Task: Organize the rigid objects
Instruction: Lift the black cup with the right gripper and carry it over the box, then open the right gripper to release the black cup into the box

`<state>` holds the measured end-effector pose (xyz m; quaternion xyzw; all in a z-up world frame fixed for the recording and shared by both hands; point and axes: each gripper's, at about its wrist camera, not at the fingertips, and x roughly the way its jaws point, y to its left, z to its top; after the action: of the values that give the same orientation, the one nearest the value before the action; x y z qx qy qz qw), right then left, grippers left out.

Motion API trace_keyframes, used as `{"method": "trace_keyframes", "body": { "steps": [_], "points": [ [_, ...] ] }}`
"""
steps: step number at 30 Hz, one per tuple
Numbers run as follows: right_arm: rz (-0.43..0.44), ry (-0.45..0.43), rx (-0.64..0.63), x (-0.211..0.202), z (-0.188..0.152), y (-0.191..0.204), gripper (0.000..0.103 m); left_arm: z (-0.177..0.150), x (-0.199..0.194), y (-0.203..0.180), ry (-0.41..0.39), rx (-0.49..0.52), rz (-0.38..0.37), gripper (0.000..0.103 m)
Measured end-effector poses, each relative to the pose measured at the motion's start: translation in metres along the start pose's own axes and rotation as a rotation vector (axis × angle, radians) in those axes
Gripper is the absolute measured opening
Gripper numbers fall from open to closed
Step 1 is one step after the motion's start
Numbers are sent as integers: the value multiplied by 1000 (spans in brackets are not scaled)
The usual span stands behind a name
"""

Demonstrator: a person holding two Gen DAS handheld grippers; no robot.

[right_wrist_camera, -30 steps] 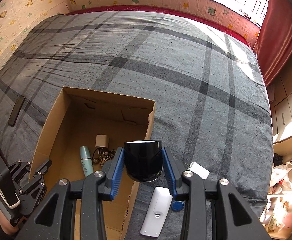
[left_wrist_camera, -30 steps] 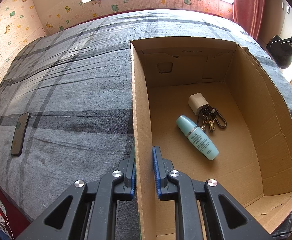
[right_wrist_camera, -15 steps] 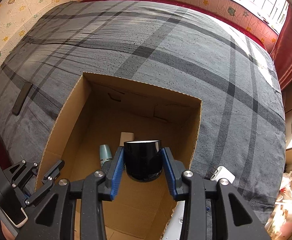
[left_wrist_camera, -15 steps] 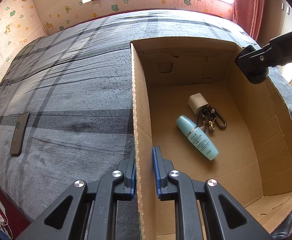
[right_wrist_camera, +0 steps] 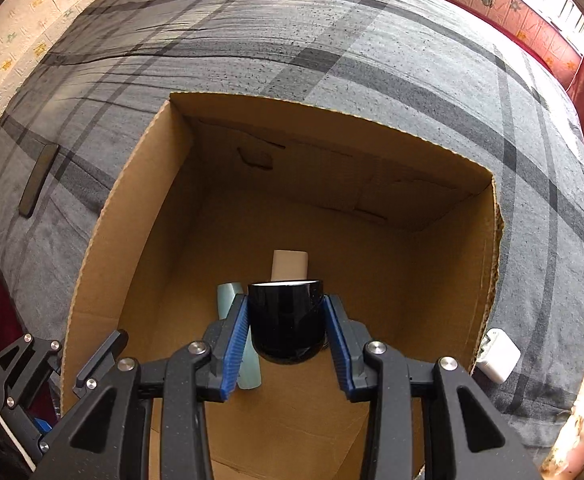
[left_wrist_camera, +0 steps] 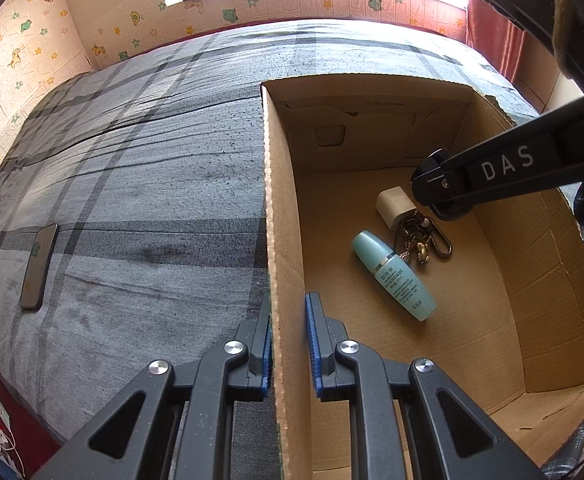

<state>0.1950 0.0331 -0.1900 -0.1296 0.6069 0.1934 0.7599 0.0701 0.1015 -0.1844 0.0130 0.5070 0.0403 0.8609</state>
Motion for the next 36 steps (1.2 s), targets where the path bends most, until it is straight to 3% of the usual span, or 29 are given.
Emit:
{"method": "trace_keyframes", "body": {
  "steps": [8, 19, 23, 27, 33, 36],
  "points": [
    [25, 46, 16, 24, 0, 1, 41, -1, 0, -1, 1, -2, -2, 16],
    [51, 44, 30, 32, -4, -4, 45, 0, 1, -1, 0, -1, -1, 16],
    [49, 27, 32, 25, -4, -4, 54, 0, 0, 0, 0, -2, -1, 16],
    [54, 1, 41, 17, -7, -8, 72, 0, 1, 0, -1, -2, -1, 16],
    [52, -54, 32, -1, -12, -7, 88, -1, 0, 0, -1, 1, 0, 16],
    [27, -83, 20, -11, -14, -7, 91, -1, 0, 0, -2, 1, 0, 16]
  ]
}}
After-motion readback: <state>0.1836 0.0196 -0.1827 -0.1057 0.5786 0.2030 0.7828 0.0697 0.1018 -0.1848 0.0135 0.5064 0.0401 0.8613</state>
